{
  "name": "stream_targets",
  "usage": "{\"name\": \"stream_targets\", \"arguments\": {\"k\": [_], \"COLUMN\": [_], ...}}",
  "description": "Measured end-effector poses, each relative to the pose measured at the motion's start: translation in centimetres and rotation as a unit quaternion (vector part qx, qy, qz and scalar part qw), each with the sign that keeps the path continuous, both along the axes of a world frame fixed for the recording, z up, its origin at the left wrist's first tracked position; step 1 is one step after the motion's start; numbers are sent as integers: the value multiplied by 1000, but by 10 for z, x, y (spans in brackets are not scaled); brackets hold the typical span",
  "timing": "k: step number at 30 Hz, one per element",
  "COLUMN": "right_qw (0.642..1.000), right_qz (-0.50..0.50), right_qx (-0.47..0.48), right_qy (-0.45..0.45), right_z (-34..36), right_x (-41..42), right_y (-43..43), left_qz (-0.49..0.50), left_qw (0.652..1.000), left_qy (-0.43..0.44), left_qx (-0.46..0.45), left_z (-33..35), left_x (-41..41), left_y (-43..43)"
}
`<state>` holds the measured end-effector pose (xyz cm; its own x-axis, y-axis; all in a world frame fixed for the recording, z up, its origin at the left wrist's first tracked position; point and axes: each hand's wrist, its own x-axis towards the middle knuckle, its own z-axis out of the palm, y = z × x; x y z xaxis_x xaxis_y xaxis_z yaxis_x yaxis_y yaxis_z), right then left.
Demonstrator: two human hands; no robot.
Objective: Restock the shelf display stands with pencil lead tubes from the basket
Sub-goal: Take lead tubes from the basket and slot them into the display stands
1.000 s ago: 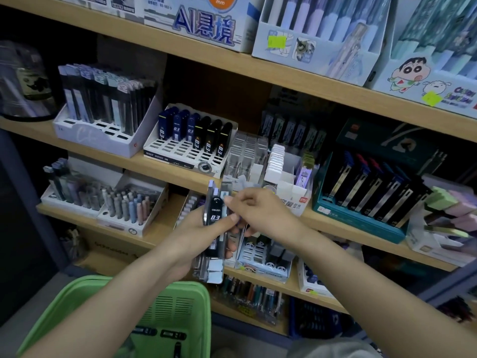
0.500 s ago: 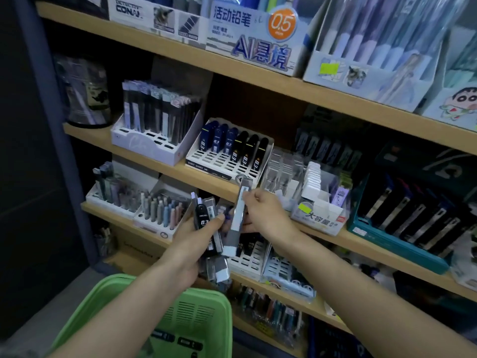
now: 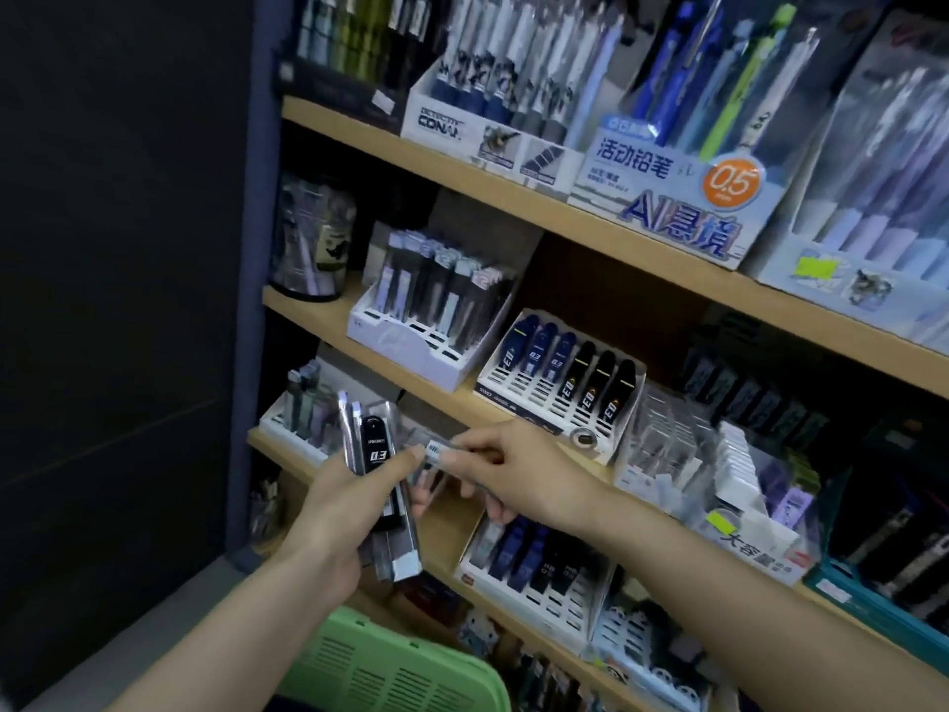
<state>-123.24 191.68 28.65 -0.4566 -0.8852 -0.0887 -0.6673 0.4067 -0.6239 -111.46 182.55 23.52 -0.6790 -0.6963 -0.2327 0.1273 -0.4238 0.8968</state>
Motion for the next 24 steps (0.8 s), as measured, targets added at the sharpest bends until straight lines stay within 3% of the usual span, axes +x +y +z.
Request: {"name": "stream_targets", "arguments": {"k": [3,5,8,12,16,21,24], "right_qw": [999,994,949,936,948,923,911], "right_qz": [4,-53,-142,-156,-158,-168,-144], "right_qx": [39,-33,-186,-240,-253,-290,-249], "right_qy": [-26,-92,-211,-204,-111,189,296], "right_z": [14,27,36,22,25,59,66], "right_x": [3,3,3,9,1,-38,-55], "right_y": [-15,-23,-40,-66,-86,-105,-111], "left_qz": [52,78,83,72,52,32,16], "left_qw": [998,996,994,995,995,995,995], "left_qy": [7,15,40,37,42,40,36], "left_qx": [31,48,66,64,69,85,95], "left_z": [-3,-5,-11,-20,-31,-46,-53], "left_x": [9,15,19,13,8,1,0], "left_y": [-27,-44,-62,-74,-86,-100,-103]}}
